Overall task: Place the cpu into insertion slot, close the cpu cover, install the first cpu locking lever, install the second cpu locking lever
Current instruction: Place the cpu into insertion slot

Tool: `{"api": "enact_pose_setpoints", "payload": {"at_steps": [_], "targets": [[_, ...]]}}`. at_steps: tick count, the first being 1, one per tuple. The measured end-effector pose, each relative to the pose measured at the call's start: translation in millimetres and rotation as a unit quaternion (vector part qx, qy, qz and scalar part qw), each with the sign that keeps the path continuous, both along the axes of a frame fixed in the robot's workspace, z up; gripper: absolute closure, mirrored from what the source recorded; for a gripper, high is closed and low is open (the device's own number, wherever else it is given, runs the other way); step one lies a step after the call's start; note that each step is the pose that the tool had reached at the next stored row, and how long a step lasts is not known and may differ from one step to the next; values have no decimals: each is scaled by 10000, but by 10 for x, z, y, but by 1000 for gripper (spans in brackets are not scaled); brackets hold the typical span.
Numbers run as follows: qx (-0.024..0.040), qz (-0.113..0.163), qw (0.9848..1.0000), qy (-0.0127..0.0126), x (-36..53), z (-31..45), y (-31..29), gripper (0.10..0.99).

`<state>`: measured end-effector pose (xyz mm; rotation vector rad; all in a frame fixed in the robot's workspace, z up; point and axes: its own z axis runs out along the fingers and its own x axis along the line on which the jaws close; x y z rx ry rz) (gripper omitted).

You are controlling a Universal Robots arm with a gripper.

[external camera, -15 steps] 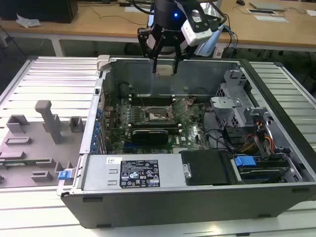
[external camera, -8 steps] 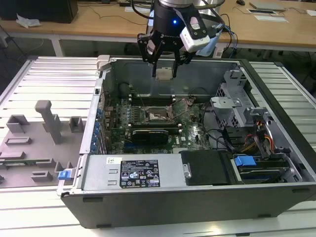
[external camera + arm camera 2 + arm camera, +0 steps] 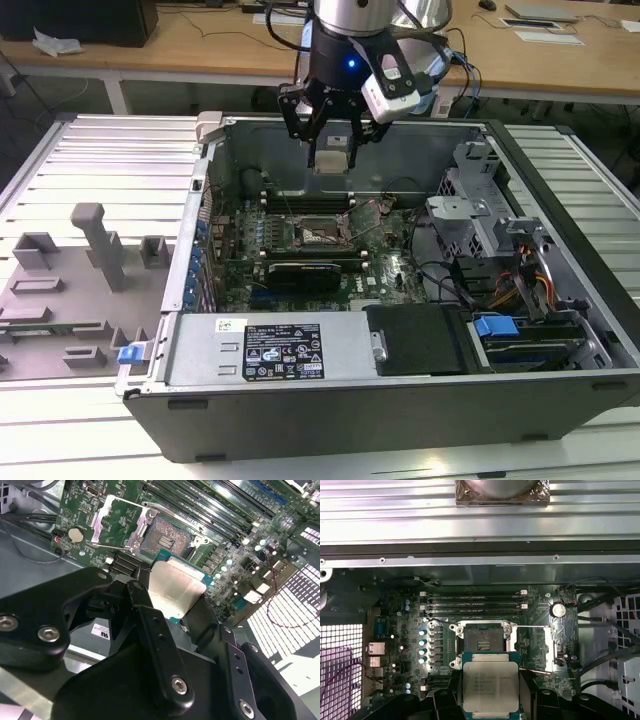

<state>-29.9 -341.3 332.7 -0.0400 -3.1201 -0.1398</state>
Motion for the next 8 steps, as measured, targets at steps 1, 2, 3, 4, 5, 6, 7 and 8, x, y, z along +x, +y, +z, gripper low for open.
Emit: {"api": "enact_pose_setpoints", "payload": {"at_steps": [1, 2, 3, 4, 5, 6, 7, 8], "targets": [[0, 0, 10000, 0, 0, -26, 0, 545], [0, 0, 10000, 0, 0, -44, 0, 545], [0, 0, 10000, 0, 0, -67, 0, 545], [-1, 0, 10000, 0, 0, -87, 0, 545], [-1, 0, 10000, 0, 0, -105, 0, 545], [-1, 0, 10000, 0, 0, -132, 0, 545], [0, 0, 10000, 0, 0, -163, 0, 545], [-1, 0, 10000, 0, 0, -175, 0, 545]]}}
